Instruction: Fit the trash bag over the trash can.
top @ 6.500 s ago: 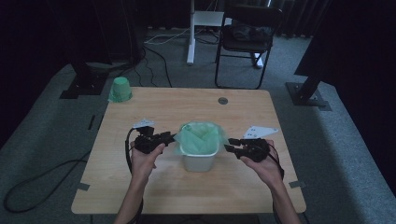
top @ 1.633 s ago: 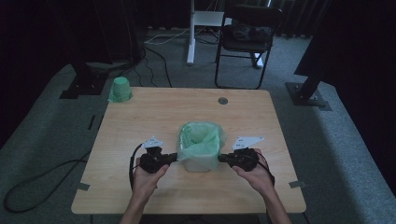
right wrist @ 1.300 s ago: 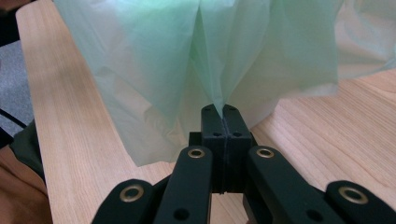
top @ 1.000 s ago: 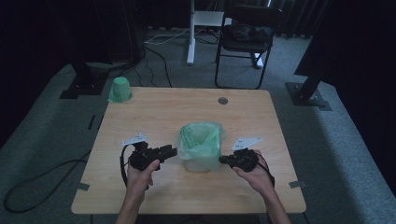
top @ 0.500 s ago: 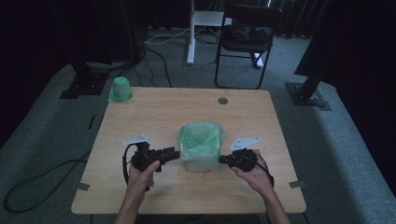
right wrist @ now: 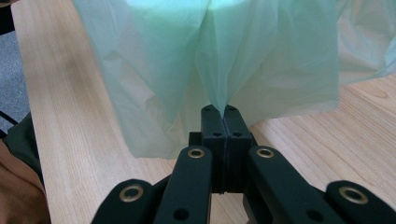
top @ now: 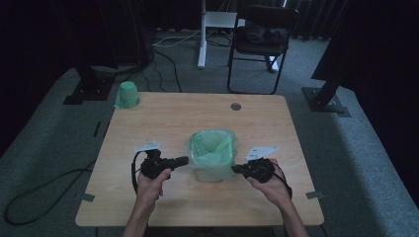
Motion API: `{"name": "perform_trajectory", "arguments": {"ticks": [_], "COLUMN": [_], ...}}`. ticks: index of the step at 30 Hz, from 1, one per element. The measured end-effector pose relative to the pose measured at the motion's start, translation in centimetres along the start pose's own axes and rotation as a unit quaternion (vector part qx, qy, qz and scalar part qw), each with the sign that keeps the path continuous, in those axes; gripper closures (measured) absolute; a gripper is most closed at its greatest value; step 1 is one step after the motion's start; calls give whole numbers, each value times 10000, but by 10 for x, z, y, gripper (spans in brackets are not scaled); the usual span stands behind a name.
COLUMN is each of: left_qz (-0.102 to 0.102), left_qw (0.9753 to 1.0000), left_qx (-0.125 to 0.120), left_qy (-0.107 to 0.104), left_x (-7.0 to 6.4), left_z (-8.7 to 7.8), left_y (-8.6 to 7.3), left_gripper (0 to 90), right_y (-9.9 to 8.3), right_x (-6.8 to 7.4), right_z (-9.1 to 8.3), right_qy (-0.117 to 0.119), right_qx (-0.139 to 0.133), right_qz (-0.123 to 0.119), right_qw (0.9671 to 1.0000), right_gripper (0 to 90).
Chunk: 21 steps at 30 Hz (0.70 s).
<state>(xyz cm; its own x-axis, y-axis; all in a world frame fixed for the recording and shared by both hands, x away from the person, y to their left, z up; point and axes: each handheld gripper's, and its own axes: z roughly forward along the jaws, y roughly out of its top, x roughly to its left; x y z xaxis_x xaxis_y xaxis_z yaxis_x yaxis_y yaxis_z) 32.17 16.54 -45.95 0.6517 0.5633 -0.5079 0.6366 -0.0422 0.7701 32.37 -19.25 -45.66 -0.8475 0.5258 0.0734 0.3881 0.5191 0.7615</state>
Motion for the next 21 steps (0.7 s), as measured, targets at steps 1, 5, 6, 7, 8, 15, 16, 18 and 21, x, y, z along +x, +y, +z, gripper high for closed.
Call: {"name": "perform_trajectory", "arguments": {"ticks": [1,5,6,7,8,15,16,18,21], "left_qz": [13,-73,-120,-150,-210,-348,-365,-416,-489], "left_qw": [10000,9997,9995,9994,9993,9975,9972,9961,9953], "left_qx": [18,35,24,12,2,-348,-380,-401,-344], "left_qy": [66,243,284,321,318,-504,-539,-660,-760], "left_x": [1,8,10,12,14,13,12,13,15], "left_z": [-1,-3,-3,-4,-5,-7,-7,-7,-6], "left_y": [-1,-5,-6,-7,-8,-5,-5,-5,-6], "left_gripper": [900,900,900,900,900,767,725,667,614], "right_y": [0,-2,-3,-4,-4,-7,-7,-6,-5], "right_x": [0,1,0,0,0,1,1,2,2], "right_z": [-1,-3,-3,-4,-4,-6,-6,-6,-5], "right_qy": [-2,-5,-8,-6,0,26,20,22,18], "right_qx": [3,37,39,42,48,52,54,50,52], "right_qz": [-10,-26,-32,-31,-30,-81,-94,-92,-104], "right_qw": [10000,10000,10000,10000,10000,9999,9999,9999,9999], "right_gripper": [900,900,900,900,900,900,900,900,900]}}
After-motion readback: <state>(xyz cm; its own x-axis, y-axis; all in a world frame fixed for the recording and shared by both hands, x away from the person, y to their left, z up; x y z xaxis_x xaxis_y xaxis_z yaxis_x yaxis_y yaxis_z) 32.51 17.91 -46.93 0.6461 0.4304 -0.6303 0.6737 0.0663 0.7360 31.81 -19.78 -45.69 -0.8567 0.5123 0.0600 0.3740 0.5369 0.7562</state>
